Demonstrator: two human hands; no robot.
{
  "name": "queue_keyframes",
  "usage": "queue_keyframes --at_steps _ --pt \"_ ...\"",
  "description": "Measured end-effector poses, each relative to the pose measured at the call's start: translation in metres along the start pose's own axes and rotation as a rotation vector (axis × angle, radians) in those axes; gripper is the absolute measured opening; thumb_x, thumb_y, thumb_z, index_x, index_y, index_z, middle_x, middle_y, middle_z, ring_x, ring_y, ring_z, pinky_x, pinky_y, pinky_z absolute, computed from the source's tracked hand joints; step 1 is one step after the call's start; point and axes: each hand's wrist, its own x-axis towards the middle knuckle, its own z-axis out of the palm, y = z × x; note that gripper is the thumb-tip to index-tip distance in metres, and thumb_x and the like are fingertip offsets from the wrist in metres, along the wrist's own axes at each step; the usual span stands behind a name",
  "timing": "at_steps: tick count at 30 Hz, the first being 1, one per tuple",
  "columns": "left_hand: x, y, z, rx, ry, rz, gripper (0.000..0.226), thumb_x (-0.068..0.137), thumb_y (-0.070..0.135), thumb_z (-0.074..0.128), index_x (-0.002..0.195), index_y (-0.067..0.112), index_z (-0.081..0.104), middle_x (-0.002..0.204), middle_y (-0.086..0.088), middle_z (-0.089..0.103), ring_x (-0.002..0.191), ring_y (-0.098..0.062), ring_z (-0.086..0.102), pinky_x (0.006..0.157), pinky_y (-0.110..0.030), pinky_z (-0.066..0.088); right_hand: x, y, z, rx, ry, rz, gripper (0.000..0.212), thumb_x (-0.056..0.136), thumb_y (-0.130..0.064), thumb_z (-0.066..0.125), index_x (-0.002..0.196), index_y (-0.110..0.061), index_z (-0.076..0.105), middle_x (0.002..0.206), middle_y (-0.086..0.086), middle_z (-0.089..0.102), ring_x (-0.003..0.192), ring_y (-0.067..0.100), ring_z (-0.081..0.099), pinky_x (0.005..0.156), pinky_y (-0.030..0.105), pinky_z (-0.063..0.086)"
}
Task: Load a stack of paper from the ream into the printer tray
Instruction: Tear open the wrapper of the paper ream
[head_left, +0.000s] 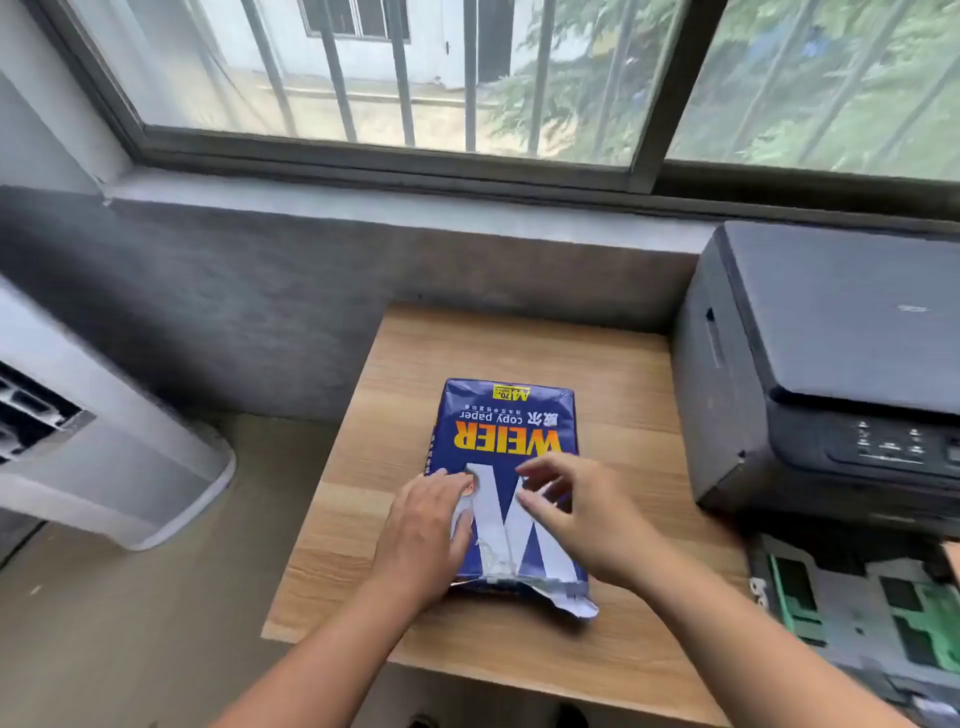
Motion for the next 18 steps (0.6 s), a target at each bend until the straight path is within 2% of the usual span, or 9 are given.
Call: queue_keyframes --at_steps 3,4,6,10,13,18 --pt "0.007 -0.038 0.068 0.118 -0.132 0.068 0.049 0.094 0.03 0.036 0.138 0.016 0.05 0.146 0.0 0.052 0.139 -0.023 0.043 0.114 -0.039 0.024 0.03 0.065 0.089 -0.204 -0.19 0.21 0.045 0.087 -0.039 0.07 0.127 -0.02 0.06 0.115 -0.003 0.065 0.104 0.016 0.061 0.094 0.034 0.051" --pt "0.003 -0.048 0.083 0.142 -0.165 0.064 0.049 0.094 0.028 0.038 0.14 0.017 0.048 0.152 -0.001 0.045 0.142 -0.024 0.038 0.115 -0.041 0.022 0.031 0.082 0.112 -0.211 -0.211 0.238 0.049 0.086 -0.038 0.071 0.129 -0.018 0.058 0.121 0.0 0.063 0.112 0.018 0.058 0.097 0.033 0.048" --pt "-0.008 -0.056 0.105 0.155 -0.189 0.097 0.052 0.094 0.025 0.043 0.145 0.017 0.041 0.159 -0.001 0.031 0.147 -0.024 0.026 0.116 -0.043 0.018 0.029 0.1 0.143 -0.207 -0.143 0.241 0.046 0.085 -0.032 0.073 0.124 -0.015 0.058 0.121 0.005 0.06 0.117 0.023 0.053 0.099 0.034 0.045" --pt "-0.017 -0.06 0.115 0.145 -0.152 0.099 0.057 0.096 0.027 0.038 0.151 0.017 0.028 0.164 0.001 0.016 0.151 -0.021 0.011 0.12 -0.043 0.012 0.027 0.117 0.171 -0.181 -0.017 0.224 0.028 0.083 -0.017 0.072 0.109 -0.013 0.062 0.109 0.009 0.063 0.108 0.029 0.057 0.093 0.041 0.048" --pt "-0.019 -0.059 0.113 0.158 -0.183 0.088 0.057 0.097 0.028 0.034 0.153 0.017 0.023 0.164 0.001 0.012 0.151 -0.02 0.006 0.121 -0.045 0.012 0.028 0.12 0.178 -0.153 0.066 0.224 0.017 0.083 -0.014 0.071 0.1 -0.014 0.065 0.101 0.007 0.068 0.102 0.028 0.059 0.09 0.041 0.05" --pt "-0.011 -0.061 0.108 0.157 -0.238 0.085 0.059 0.1 0.033 0.024 0.154 0.014 0.014 0.165 -0.001 0.009 0.151 -0.02 -0.002 0.121 -0.045 0.008 0.03 0.12 0.179 -0.092 0.09 0.235 0.017 0.086 -0.008 0.069 0.1 -0.017 0.065 0.087 -0.005 0.067 0.095 0.025 0.058 0.088 0.044 0.051"
